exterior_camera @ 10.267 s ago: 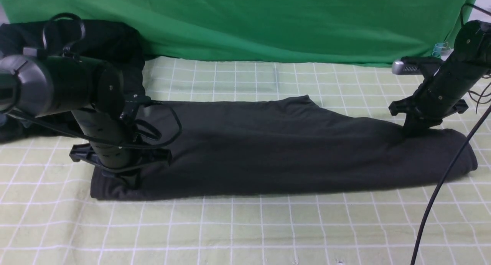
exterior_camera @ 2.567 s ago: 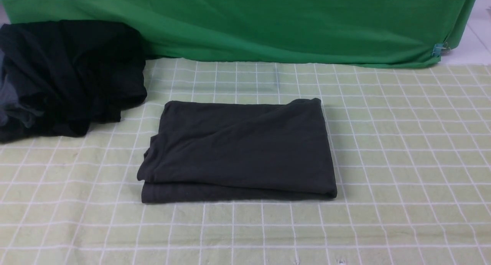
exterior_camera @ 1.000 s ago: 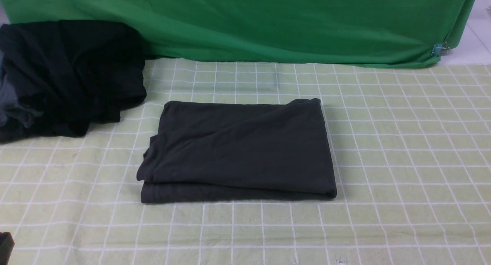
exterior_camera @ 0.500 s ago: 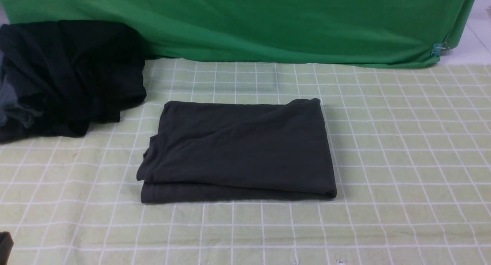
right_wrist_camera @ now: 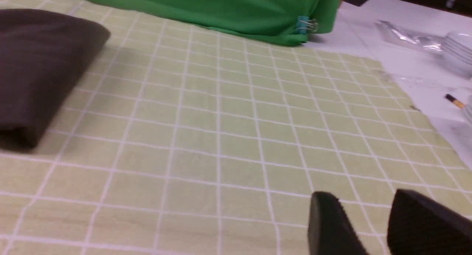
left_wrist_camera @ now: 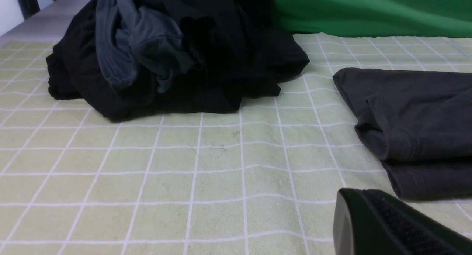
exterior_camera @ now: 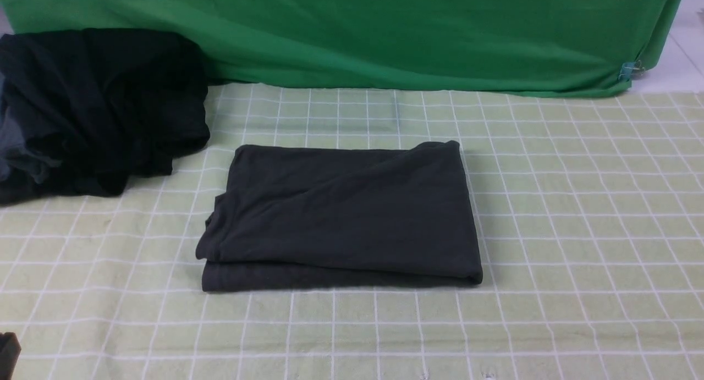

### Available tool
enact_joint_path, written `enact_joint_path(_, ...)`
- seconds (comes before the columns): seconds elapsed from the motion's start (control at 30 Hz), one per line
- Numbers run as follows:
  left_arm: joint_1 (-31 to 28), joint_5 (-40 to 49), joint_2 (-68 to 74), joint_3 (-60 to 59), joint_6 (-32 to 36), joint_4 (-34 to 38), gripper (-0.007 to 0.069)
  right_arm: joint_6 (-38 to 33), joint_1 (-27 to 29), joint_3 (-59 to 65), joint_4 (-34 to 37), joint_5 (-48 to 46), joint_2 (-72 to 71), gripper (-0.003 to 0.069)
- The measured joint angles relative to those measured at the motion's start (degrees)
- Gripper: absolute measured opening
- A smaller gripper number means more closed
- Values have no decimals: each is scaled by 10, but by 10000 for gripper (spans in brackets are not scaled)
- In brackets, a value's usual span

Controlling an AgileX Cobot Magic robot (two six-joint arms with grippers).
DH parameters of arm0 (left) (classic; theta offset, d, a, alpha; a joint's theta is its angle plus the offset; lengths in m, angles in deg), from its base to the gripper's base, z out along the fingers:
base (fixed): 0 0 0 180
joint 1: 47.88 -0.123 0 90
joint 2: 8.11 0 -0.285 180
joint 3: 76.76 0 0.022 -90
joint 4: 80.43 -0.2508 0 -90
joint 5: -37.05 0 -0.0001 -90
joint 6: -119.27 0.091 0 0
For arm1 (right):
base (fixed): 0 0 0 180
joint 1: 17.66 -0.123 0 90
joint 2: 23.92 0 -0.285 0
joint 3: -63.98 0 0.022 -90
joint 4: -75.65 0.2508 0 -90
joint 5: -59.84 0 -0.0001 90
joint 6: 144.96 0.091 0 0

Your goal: Fold a long-sleeved shirt over a green coffee tablecloth.

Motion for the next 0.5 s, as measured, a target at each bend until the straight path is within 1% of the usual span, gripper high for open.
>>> enact_joint_path(0.23,0,-1,0,0,-1,0,17,12,-10,0,1,-2,0,238)
enact_joint_path(0.33,0,0,0,0,-1,0,17,31,-4,0,1,-3,0,238)
enact_joint_path(0.5,0,0,0,0,-1,0,17,37,12,0,1,-3,0,239)
